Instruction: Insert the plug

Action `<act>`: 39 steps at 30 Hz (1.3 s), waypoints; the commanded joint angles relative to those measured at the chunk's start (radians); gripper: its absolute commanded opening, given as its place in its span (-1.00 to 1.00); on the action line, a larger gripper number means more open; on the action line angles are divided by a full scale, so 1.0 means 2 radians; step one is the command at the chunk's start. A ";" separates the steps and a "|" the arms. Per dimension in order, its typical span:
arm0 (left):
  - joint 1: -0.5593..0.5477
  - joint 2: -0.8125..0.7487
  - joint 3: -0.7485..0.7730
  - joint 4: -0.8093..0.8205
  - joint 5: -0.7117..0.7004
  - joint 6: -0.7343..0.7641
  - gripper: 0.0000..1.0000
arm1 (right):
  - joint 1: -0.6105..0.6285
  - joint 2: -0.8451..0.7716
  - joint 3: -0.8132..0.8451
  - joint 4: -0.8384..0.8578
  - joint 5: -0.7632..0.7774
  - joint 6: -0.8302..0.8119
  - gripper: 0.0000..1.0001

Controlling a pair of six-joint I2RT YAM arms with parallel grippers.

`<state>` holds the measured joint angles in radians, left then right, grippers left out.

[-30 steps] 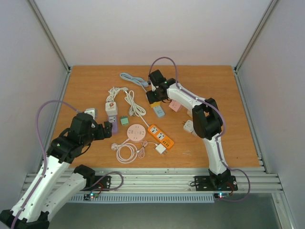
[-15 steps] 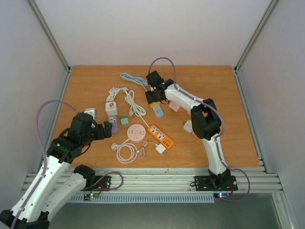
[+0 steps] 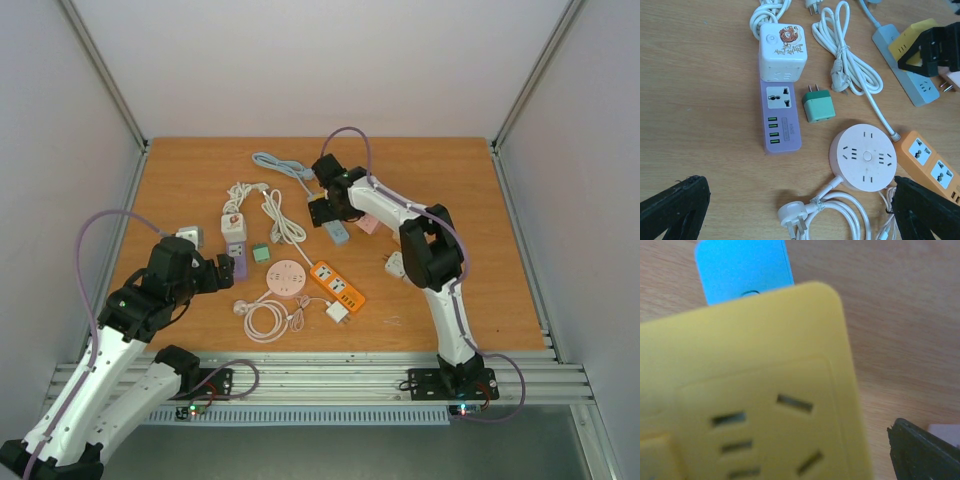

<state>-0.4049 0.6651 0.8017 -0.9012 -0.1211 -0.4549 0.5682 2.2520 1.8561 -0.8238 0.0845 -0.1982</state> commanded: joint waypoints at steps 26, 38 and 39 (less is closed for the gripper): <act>0.002 -0.021 -0.005 0.012 -0.008 0.004 0.99 | -0.065 -0.116 -0.038 -0.063 0.121 0.244 0.91; 0.002 -0.019 -0.006 0.013 -0.004 0.004 0.99 | -0.077 -0.064 -0.027 -0.095 0.087 0.292 0.76; 0.002 -0.018 -0.006 0.014 -0.004 0.004 0.99 | -0.077 -0.061 -0.027 -0.095 0.082 0.293 0.75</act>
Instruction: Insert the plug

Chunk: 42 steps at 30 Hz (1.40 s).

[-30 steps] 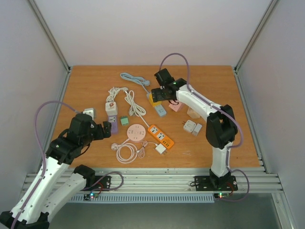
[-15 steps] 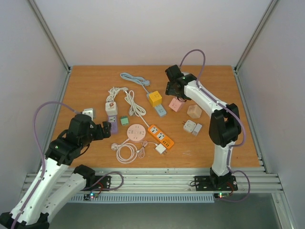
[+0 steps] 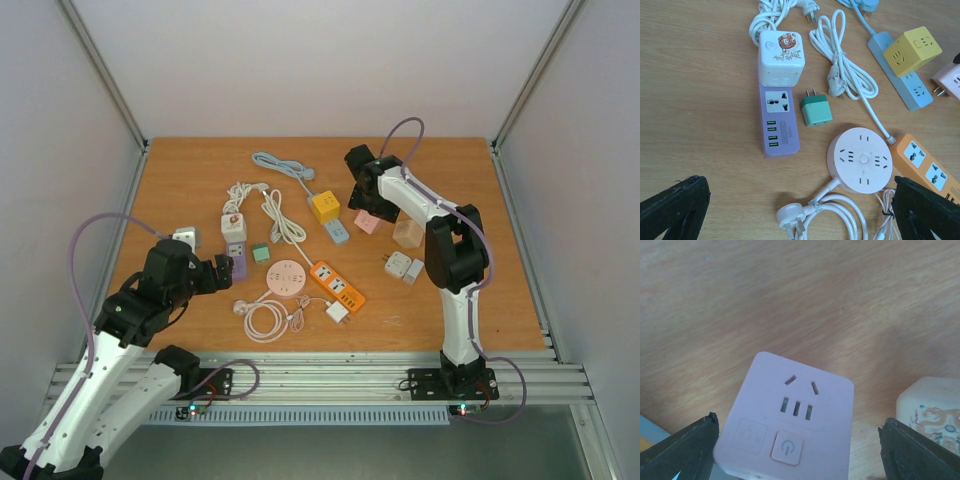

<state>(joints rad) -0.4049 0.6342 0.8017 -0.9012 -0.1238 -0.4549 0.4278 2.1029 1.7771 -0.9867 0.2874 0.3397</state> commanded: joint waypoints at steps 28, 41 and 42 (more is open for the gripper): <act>0.002 0.015 -0.011 0.112 0.203 -0.030 0.99 | 0.005 -0.203 -0.157 0.078 -0.164 0.079 0.14; -0.016 0.109 -0.052 0.398 0.327 -0.138 0.98 | 0.108 -0.338 -0.217 0.163 -0.293 0.164 0.15; -0.018 0.112 -0.059 0.418 0.331 -0.141 0.98 | 0.115 -0.340 -0.224 0.180 -0.303 0.181 0.14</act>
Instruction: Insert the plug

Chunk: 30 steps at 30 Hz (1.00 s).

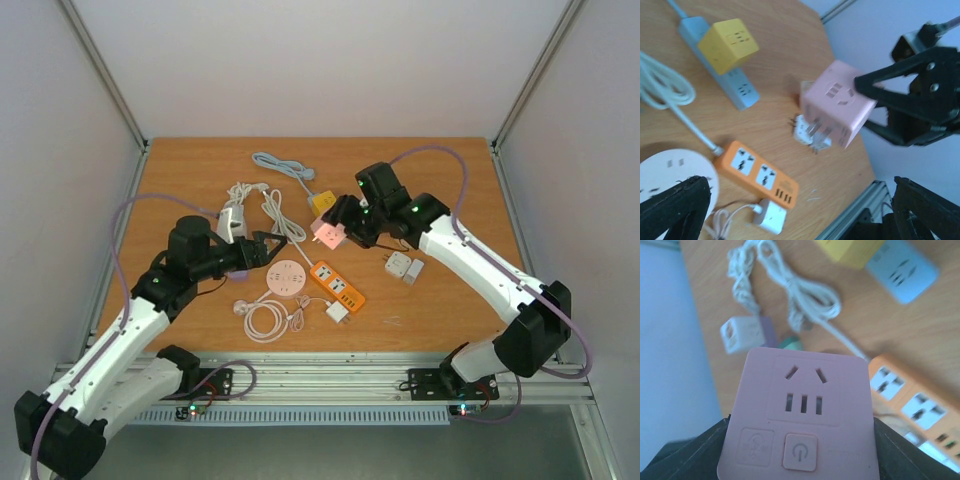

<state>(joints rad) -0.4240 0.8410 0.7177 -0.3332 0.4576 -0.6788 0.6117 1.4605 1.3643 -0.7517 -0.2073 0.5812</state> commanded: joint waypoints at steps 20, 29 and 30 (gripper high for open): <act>-0.020 0.071 -0.024 0.214 0.109 -0.002 0.85 | 0.063 -0.029 -0.008 0.114 -0.121 0.119 0.14; -0.020 0.089 -0.023 0.245 0.140 -0.014 0.22 | 0.064 -0.050 -0.012 0.098 -0.122 0.108 0.19; -0.020 0.089 -0.024 0.246 0.143 -0.015 0.15 | 0.064 -0.053 -0.012 0.096 -0.119 0.104 0.21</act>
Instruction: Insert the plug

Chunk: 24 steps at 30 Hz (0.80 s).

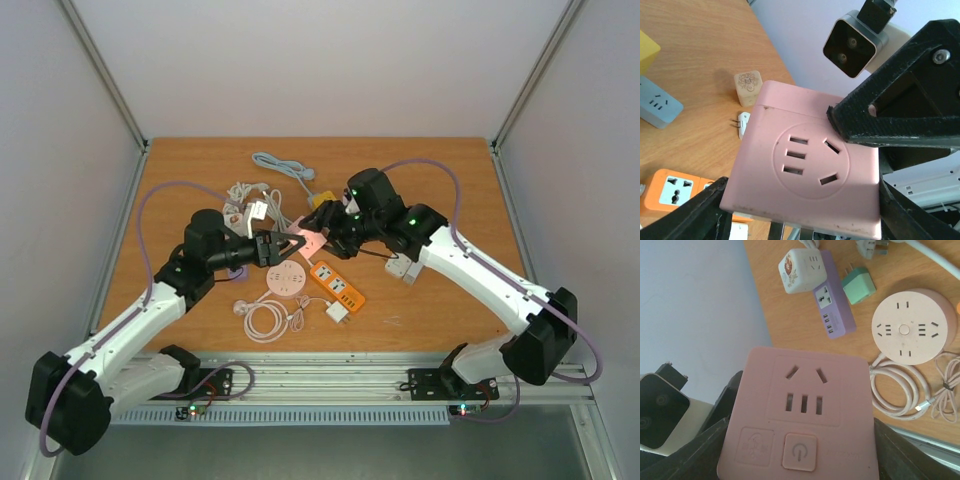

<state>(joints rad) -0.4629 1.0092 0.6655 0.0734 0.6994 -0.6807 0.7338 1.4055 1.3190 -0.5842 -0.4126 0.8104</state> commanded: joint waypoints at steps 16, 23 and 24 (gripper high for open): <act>-0.001 -0.008 0.030 0.052 0.113 -0.086 -0.09 | -0.045 -0.112 -0.052 0.038 -0.095 -0.356 0.97; -0.001 -0.048 0.031 0.071 0.187 -0.107 -0.09 | -0.045 -0.149 -0.055 -0.008 -0.132 -0.455 0.97; -0.001 -0.053 0.033 0.070 0.192 -0.106 -0.09 | -0.045 -0.149 -0.057 -0.004 -0.159 -0.461 0.97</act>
<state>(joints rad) -0.4660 0.9649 0.6888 0.1081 0.9680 -0.8688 0.6426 1.1172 1.1961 -0.5648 -0.5888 0.0513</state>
